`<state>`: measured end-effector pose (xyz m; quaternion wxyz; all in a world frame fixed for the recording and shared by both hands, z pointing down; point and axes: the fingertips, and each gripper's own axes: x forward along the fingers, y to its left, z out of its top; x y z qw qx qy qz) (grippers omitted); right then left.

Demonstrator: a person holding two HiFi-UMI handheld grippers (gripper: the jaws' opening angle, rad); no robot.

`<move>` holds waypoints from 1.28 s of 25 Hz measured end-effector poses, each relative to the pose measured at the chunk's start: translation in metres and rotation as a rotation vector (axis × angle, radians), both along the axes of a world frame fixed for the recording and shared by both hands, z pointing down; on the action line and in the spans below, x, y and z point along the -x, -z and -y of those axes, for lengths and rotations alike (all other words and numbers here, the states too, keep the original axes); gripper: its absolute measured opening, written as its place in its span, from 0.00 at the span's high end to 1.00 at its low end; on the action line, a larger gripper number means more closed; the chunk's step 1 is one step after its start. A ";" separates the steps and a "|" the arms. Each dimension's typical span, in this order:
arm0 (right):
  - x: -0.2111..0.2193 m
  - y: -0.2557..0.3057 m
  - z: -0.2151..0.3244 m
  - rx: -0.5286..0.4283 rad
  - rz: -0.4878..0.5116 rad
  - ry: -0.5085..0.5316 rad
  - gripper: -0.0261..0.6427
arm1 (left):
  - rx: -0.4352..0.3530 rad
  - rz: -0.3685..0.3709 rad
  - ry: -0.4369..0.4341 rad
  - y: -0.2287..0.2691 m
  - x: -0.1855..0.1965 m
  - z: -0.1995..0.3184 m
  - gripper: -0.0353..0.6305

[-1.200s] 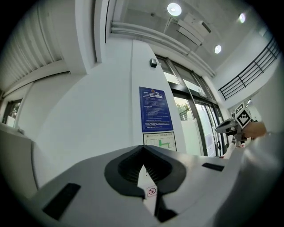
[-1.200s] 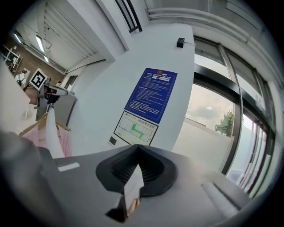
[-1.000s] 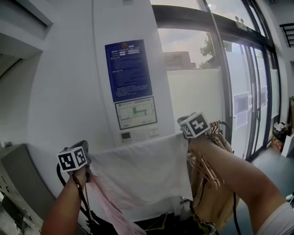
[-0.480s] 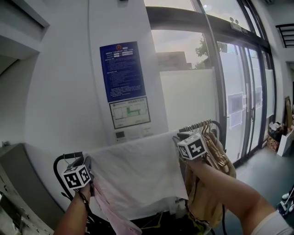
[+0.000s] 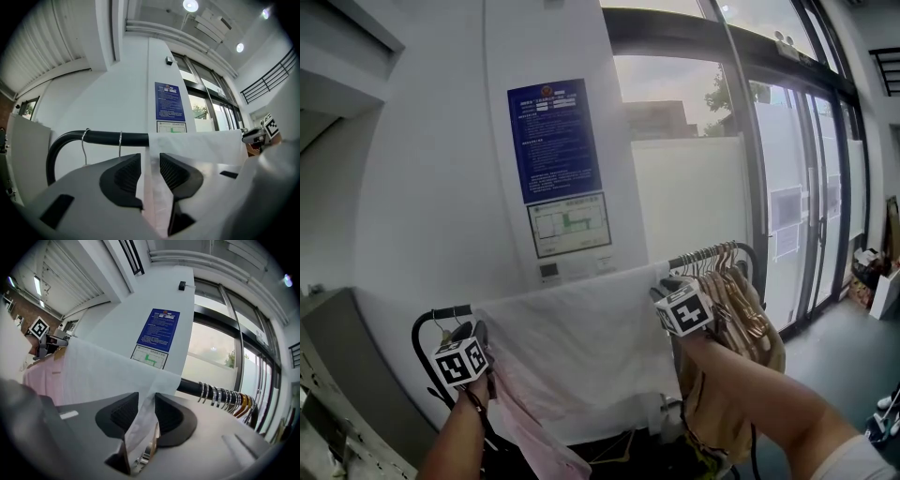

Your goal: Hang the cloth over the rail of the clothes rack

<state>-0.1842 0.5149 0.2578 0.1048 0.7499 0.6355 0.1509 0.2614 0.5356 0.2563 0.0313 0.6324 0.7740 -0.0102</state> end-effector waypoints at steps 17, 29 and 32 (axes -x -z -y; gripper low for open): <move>0.005 -0.006 -0.003 -0.024 -0.026 -0.028 0.86 | 0.000 -0.055 -0.004 0.006 0.007 -0.009 0.85; 0.016 -0.002 -0.001 -0.004 -0.016 -0.052 0.95 | 0.011 -0.044 -0.041 0.014 0.010 -0.007 0.93; 0.019 0.014 0.007 0.028 -0.001 -0.047 0.95 | 0.027 -0.013 -0.067 0.027 0.007 0.002 0.93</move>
